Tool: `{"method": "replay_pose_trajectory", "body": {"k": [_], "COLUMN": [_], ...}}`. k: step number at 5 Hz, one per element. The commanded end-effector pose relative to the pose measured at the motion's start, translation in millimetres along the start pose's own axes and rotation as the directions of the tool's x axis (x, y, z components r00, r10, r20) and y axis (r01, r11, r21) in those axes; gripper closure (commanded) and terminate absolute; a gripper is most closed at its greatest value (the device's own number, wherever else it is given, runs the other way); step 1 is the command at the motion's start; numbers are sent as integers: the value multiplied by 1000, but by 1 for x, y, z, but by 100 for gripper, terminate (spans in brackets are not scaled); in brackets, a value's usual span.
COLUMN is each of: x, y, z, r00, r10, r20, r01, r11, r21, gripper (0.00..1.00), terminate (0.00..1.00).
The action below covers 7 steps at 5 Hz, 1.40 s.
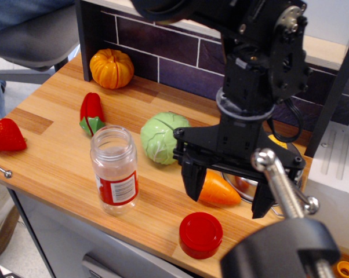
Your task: Put cap on container
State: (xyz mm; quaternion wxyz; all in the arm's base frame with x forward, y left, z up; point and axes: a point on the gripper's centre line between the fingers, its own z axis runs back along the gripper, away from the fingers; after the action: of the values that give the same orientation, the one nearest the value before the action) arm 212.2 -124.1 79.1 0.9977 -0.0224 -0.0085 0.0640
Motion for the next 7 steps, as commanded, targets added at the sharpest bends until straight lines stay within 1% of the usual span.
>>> {"method": "replay_pose_trajectory", "body": {"k": [1, 3, 5, 6, 7], "x": [0, 2, 4, 1, -1], "y": [0, 6, 11, 16, 22], "z": [0, -28, -50, -56, -59], "r00": [1000, 999, 998, 996, 994], "r10": [0, -34, -58, -87, -103], "r20": [0, 21, 32, 35, 34], "r01": [0, 34, 57, 85, 101], "r11": [1000, 999, 998, 995, 993], "r21": [0, 1, 17, 52, 59], "gripper": [0, 0, 0, 0, 0], "terminate": [0, 0, 0, 0, 0]}}
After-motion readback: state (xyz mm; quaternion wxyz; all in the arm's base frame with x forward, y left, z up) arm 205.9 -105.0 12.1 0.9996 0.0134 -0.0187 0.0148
